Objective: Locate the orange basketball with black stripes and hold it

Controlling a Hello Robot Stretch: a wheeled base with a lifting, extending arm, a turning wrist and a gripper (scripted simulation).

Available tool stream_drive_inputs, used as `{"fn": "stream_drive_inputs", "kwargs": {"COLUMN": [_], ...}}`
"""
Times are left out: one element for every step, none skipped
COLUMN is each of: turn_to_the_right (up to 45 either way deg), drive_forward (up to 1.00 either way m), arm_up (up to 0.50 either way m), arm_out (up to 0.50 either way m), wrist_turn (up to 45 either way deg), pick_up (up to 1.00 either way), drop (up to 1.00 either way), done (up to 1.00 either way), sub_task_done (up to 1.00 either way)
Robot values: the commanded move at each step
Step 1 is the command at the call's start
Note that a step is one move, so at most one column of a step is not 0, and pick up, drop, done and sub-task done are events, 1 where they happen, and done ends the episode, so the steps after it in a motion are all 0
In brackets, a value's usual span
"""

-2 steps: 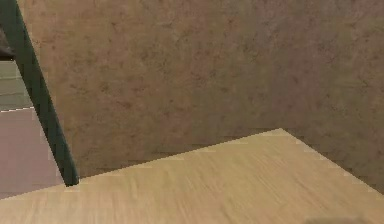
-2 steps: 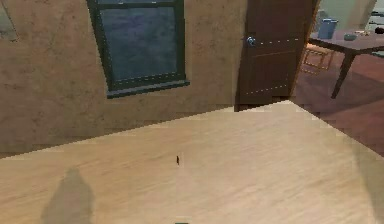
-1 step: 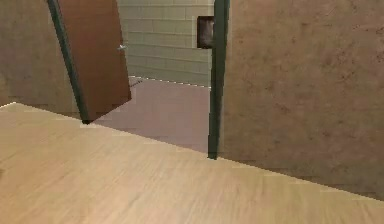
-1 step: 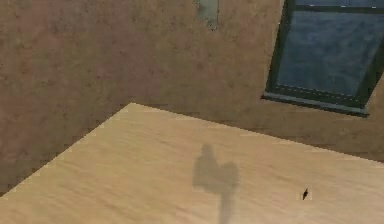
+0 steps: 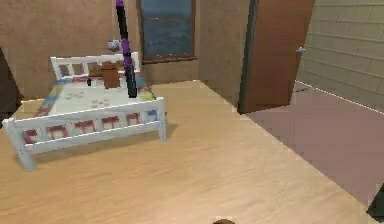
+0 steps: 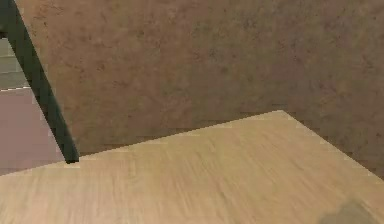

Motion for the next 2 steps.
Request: {"fn": "stream_drive_inputs", "kwargs": {"turn_to_the_right": [-45.0,-27.0], "drive_forward": [0.0,0.0], "arm_up": [0.0,0.0], "arm_out": [0.0,0.0], "wrist_turn": [0.0,0.0], "pick_up": [0.0,0.0], "drop": [0.0,0.0], "done": [0.0,0.0], "sub_task_done": [0.0,0.0]}}
